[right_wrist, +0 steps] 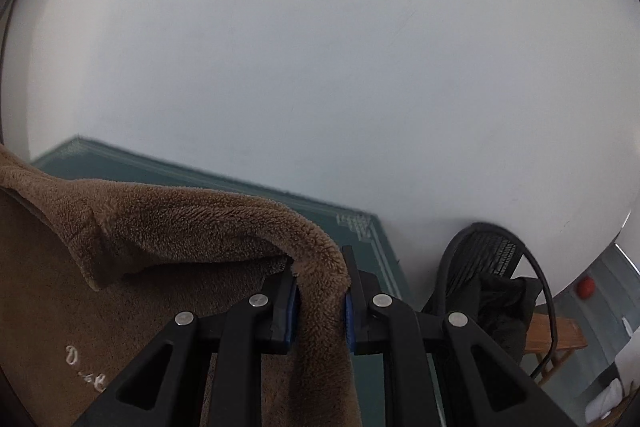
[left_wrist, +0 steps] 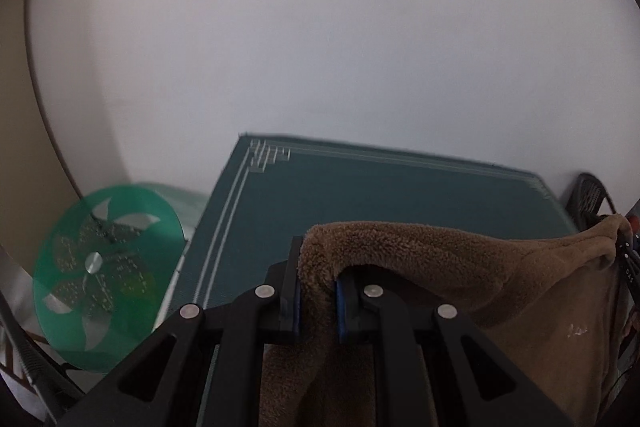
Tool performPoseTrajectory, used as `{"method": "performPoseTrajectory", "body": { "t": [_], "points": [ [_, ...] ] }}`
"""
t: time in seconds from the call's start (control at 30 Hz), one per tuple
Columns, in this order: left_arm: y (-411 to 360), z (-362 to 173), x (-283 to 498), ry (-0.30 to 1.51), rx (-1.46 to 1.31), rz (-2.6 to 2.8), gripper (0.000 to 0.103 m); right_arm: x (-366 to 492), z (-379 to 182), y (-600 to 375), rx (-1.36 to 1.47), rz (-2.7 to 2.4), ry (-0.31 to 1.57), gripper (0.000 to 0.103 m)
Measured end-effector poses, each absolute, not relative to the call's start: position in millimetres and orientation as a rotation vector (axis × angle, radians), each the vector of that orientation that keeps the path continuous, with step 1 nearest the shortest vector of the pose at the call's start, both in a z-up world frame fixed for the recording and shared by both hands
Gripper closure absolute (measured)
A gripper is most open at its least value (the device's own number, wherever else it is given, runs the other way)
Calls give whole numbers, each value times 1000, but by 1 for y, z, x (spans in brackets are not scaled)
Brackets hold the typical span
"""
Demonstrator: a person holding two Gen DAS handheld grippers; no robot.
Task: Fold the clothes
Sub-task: 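Lower the hanging fleece onto the green table with both grippers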
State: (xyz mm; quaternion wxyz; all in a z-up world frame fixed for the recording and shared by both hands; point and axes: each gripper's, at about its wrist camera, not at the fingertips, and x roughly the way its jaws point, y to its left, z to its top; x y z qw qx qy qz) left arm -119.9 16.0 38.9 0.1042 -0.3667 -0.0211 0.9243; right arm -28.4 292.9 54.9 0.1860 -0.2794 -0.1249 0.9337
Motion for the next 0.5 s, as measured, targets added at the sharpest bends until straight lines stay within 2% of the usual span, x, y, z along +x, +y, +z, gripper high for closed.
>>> {"method": "performPoseTrajectory", "body": {
  "t": [0.37, 0.47, 0.5],
  "points": [
    [29, -47, -174, -38, -1456, 2620, 87, -84, -26, 308, -1132, 2582, -364, 86],
    [32, -55, -178, -17, -1478, 2632, 78, -85, -36, 308, -1176, 2573, -371, 86],
    [35, -57, -178, 10, -1480, 2647, 71, -86, -38, 310, -1192, 2569, -370, 86]
  ]
}}
